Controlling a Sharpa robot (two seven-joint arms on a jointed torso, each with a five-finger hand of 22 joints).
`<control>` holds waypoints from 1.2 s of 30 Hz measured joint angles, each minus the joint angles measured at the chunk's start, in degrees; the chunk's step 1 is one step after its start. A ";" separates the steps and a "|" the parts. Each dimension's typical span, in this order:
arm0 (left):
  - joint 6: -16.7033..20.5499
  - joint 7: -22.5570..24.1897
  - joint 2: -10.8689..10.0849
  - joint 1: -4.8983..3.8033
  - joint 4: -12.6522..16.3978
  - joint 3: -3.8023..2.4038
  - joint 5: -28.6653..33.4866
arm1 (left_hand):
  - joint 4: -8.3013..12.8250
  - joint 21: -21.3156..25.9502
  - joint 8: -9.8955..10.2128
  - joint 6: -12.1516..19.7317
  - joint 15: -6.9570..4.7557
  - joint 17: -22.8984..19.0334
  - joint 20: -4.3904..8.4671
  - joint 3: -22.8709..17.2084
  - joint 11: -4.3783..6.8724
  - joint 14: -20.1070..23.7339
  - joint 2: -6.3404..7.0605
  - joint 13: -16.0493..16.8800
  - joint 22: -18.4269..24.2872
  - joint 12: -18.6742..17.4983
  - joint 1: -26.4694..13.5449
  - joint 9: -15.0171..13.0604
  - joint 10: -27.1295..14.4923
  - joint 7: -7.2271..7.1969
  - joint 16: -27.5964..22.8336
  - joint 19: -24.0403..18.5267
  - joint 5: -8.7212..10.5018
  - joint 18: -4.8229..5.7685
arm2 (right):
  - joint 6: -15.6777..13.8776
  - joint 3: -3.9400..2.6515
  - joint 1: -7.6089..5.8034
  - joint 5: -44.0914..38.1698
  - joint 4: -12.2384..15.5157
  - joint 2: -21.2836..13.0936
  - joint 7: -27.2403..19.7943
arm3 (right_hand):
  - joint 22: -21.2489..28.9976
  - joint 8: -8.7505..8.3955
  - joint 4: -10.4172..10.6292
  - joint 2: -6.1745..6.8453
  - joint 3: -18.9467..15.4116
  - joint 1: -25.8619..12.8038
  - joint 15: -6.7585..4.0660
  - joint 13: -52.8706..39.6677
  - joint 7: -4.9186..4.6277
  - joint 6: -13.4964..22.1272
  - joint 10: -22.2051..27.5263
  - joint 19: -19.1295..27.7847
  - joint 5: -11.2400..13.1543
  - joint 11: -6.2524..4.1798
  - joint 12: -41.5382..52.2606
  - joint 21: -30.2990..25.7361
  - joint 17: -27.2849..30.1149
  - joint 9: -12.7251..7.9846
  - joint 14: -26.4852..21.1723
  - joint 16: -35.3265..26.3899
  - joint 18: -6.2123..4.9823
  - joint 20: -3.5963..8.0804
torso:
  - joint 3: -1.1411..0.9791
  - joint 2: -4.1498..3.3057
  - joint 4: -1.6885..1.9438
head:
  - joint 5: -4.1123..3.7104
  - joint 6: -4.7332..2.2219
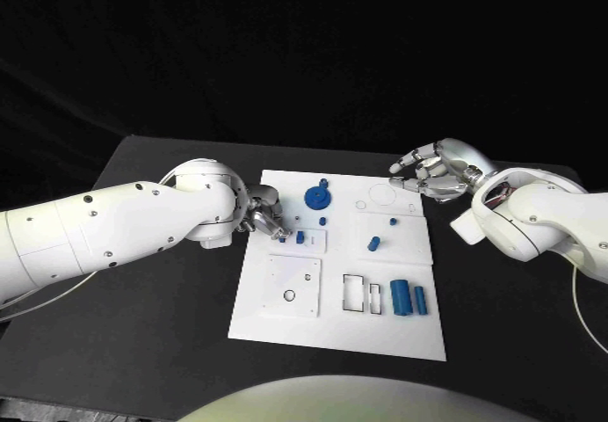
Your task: Assemble the parts on the task board
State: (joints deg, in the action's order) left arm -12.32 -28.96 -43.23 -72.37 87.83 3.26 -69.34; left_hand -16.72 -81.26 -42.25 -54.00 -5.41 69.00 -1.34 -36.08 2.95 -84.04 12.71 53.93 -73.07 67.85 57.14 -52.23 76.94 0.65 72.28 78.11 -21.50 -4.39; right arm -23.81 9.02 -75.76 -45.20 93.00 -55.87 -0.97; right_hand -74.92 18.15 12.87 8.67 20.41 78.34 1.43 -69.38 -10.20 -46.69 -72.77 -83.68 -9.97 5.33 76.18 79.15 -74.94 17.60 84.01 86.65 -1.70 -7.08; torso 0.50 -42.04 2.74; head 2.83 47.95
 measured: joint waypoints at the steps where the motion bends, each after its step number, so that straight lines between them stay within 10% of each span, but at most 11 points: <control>1: 0.00 0.00 0.00 0.00 -0.02 0.00 0.02 | -0.11 0.00 0.00 -0.08 0.00 0.00 0.00 0.22 0.00 0.00 0.01 0.00 0.00 0.00 -0.15 0.01 0.00 0.08 0.00 0.00 0.00 0.00 | 0.00 0.00 0.00 0.00 0.00 -0.01 0.00 | 0.00 0.00 0.00 0.00 0.00 0.00 0.00 0.06 0.00 0.00 0.00 0.00 0.00 0.00 0.00 0.00 0.00 0.00 0.00 0.00 0.00 0.00 | 0.00 0.00 0.00 | 0.00 0.01; 25: 2.93 0.12 -1.40 -0.03 0.14 -0.68 1.61 | -0.05 0.79 0.90 0.47 0.00 0.04 0.33 5.73 -0.32 0.00 -0.30 -1.55 0.93 -0.69 -3.15 0.26 -0.36 0.63 0.00 -0.33 0.00 0.00 | -0.05 0.00 0.01 0.00 -0.04 -0.08 0.00 | 0.02 0.00 0.25 0.00 -0.25 -0.62 0.00 0.33 0.00 0.00 0.41 0.21 0.00 0.00 -0.23 -0.35 0.01 0.00 0.00 -0.22 -0.92 0.21 | 0.01 0.00 -0.02 | -0.18 -0.02; 31: 8.96 1.08 -1.99 -0.27 0.19 -1.19 6.73 | -0.07 4.87 4.69 5.07 1.14 -0.55 -0.78 10.13 -2.21 0.11 0.54 -13.77 7.11 -9.88 -3.21 2.33 -8.08 2.87 -0.34 -4.70 0.00 -0.23 | -0.09 0.00 0.01 0.00 -0.13 0.00 -0.03 | 0.02 0.00 0.41 0.01 -0.41 -0.63 0.00 0.47 -0.09 0.27 0.41 0.42 0.00 0.00 -0.25 -0.56 0.02 -0.03 0.00 -0.22 -0.92 0.00 | 0.01 0.04 0.01 | -0.19 -0.26; 36: 14.91 4.29 -1.87 -0.34 -0.31 -1.19 11.13 | -0.06 14.11 8.12 10.50 3.68 -3.07 -2.71 14.42 -5.04 1.86 0.48 -20.92 19.70 -16.59 1.44 6.07 -16.46 5.88 -2.72 -13.78 0.00 -3.36 | -0.23 0.00 0.01 0.01 -0.24 0.01 -0.06 | 0.02 0.00 0.48 0.22 -0.33 -0.84 0.00 2.21 -0.14 0.56 2.36 1.39 0.00 0.11 -1.79 -2.22 0.02 -0.08 0.00 -1.17 -0.91 0.10 | -0.02 0.05 0.05 | -0.42 -0.50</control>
State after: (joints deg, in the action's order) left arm 2.59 -24.67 -45.10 -72.71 87.52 2.07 -58.21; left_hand -16.78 -67.15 -34.14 -43.50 -1.74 65.93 -4.05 -21.67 -2.10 -82.18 13.18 33.00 -53.38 51.26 58.58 -46.16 60.47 6.53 69.56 64.34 -21.50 -7.75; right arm -24.05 9.02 -75.75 -45.19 92.75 -55.86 -1.03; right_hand -74.90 18.15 13.35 8.89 20.07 77.50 1.43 -67.17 -10.34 -46.13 -70.41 -82.30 -9.97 5.44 74.39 76.93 -74.92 17.52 84.01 85.47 -2.61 -6.97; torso 0.48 -41.99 2.79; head 2.42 47.45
